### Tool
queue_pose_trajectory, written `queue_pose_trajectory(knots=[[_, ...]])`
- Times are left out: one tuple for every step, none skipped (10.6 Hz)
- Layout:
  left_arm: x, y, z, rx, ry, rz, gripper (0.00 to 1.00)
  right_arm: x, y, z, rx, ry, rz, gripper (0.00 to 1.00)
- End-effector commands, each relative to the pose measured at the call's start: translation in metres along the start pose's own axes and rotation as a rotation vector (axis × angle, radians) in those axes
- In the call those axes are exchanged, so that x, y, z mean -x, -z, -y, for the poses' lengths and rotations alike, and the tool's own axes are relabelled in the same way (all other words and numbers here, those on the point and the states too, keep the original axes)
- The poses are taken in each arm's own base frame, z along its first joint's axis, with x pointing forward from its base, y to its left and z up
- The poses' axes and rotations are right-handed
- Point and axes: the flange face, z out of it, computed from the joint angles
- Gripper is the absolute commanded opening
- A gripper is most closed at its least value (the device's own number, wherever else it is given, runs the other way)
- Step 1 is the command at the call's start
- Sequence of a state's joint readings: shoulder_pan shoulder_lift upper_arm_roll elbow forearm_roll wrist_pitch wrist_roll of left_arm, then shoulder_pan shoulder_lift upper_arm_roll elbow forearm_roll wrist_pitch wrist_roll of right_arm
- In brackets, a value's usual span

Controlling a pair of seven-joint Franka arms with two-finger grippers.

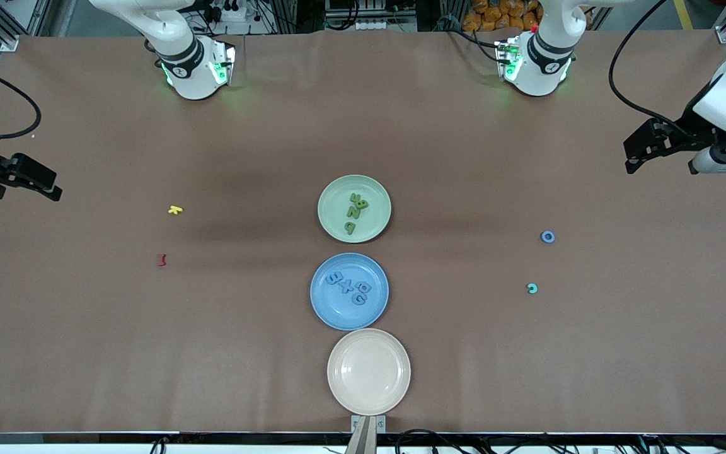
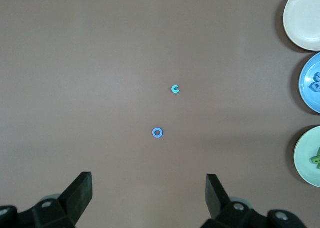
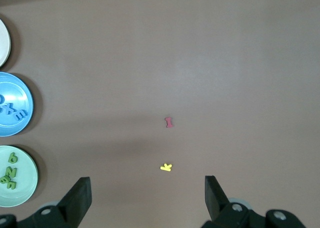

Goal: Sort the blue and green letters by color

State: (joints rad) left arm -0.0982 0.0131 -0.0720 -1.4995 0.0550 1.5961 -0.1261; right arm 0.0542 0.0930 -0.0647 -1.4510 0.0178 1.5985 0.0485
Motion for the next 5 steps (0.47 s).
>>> queue_pose_trajectory(knots=[[0.0031,0.0022,-0.0021,0.013,-0.022,-0.003,1.0,0.0001,0.0002,-0.0005,0.019,0.004,0.004,1.0],[0.0046,0.0047,-0.0029,0.063,-0.01,0.0,1.0,0.0001,0.0002,-0.0005,0.019,0.004,0.004,1.0],[0.0048,0.0085,-0.0025,0.07,-0.008,-0.006,1.0,0.0002,-0.0005,-0.0003,0.018,0.004,0.006,1.0],[0.0052,0.0082,-0.0026,0.071,-0.008,-0.003,1.0,0.0002,-0.0005,-0.0005,0.019,0.004,0.006,1.0],[0.0058,0.0084,-0.0026,0.07,-0.008,0.001,1.0,0.0001,-0.0005,-0.0014,0.019,0.003,0.006,1.0]])
